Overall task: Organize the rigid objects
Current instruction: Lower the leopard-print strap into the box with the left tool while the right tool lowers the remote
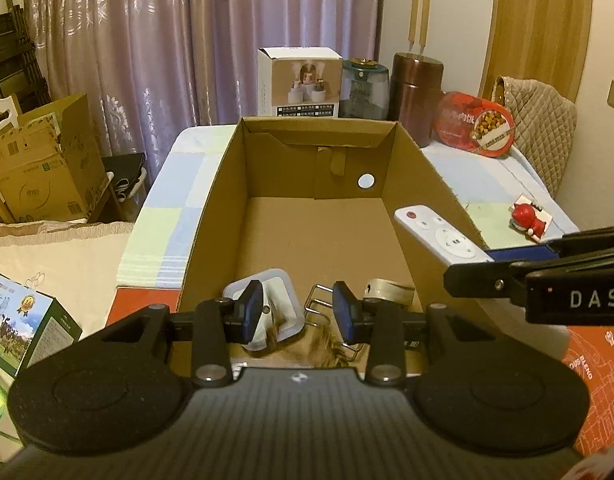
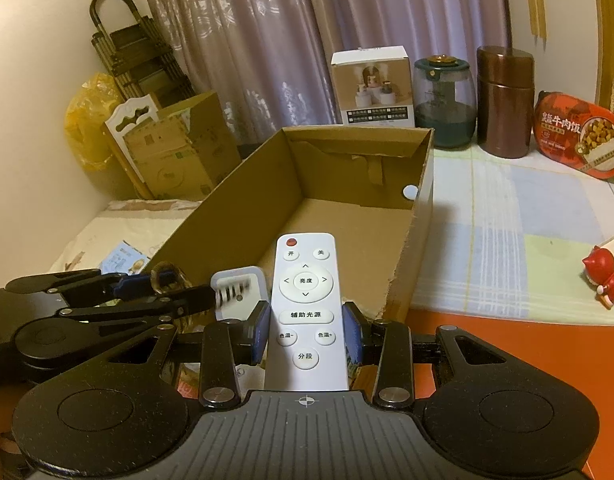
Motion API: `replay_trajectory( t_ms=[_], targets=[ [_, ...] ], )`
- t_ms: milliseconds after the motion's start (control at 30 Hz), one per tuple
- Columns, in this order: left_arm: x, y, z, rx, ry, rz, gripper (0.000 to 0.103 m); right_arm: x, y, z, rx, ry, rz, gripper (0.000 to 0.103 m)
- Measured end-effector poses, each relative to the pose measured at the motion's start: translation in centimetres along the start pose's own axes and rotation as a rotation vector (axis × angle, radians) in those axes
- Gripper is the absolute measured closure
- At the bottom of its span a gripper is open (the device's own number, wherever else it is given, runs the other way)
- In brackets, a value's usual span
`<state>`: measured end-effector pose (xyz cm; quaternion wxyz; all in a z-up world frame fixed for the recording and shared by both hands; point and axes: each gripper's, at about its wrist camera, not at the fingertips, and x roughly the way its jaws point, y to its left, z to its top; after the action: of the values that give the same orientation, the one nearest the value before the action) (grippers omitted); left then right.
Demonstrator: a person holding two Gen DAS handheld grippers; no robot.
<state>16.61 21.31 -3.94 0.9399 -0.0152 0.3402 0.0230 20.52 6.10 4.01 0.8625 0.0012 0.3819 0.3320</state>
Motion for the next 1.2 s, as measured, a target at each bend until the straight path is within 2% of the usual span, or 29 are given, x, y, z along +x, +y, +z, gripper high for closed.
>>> replay_trajectory(
  t_ms=[333,1200],
  targets=[
    [-1.6,0.7,0.5,-0.037,-0.037,0.022,0.070,-0.2,-0.2,0.0,0.011,-0.003,0.003,0.068],
    [-2.0,0.9,0.3,-0.045,-0.032,0.005,0.070,0.6,0.5,0.2,0.001,0.003,0.002,0.068]
  ],
)
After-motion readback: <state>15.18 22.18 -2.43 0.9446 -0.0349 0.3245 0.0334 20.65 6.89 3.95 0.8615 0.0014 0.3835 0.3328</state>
